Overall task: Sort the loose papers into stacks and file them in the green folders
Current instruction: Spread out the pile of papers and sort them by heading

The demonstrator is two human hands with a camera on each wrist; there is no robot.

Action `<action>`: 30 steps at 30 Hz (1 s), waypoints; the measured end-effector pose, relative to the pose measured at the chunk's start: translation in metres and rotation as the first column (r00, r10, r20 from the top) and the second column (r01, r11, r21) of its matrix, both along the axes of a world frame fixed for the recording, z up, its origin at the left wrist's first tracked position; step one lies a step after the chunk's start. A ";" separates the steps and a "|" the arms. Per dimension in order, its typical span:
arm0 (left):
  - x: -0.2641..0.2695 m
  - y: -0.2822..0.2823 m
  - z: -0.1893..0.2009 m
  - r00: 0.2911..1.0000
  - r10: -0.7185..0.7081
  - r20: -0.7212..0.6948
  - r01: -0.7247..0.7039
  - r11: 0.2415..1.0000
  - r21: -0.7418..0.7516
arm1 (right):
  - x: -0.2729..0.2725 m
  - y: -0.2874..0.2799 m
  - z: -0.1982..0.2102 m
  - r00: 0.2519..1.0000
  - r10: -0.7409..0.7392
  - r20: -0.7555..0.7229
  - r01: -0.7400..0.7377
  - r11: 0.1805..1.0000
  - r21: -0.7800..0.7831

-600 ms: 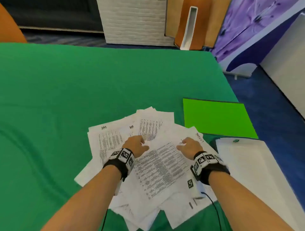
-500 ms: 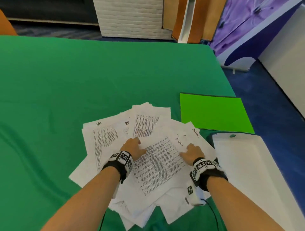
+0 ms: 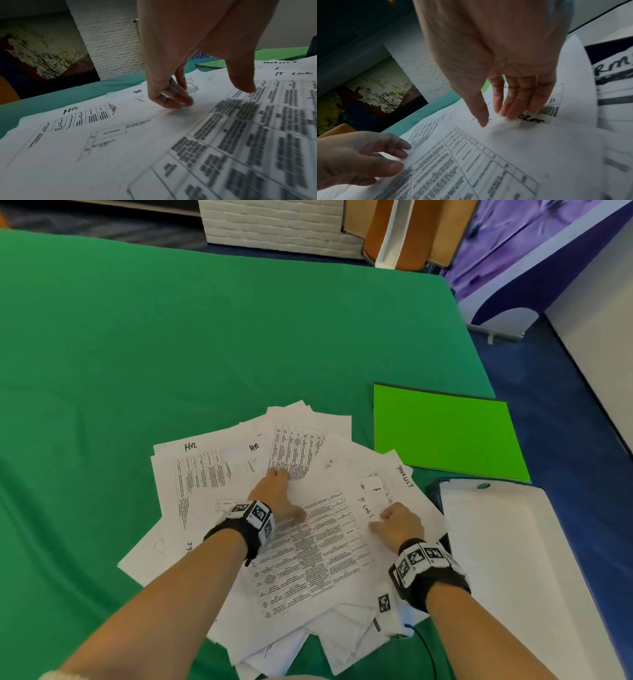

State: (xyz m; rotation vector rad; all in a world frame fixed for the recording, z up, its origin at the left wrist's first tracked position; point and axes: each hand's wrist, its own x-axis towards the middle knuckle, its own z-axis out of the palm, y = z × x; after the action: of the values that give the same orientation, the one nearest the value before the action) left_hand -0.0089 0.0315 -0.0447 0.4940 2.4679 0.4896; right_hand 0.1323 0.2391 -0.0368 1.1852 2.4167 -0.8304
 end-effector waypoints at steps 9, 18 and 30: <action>0.010 -0.013 0.001 0.985 -0.144 0.094 0.148 0.988 -0.034 | 0.009 -0.016 0.002 0.991 0.099 -0.091 -0.111 0.985 -0.133; 0.008 -0.043 0.044 0.961 0.119 0.251 -0.230 0.849 0.476 | 0.011 -0.011 0.045 0.703 -0.301 -0.644 0.232 0.954 -0.193; 0.006 -0.056 0.110 0.769 0.075 0.635 -0.601 0.425 0.677 | 0.018 -0.064 0.063 0.776 -0.486 -0.402 0.116 0.737 -0.666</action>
State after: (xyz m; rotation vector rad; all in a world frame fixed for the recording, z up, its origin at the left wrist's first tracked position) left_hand -0.0028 -0.0247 0.0648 0.1163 1.5887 1.8458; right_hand 0.1503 0.1750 0.0262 1.1936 2.0109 -2.1491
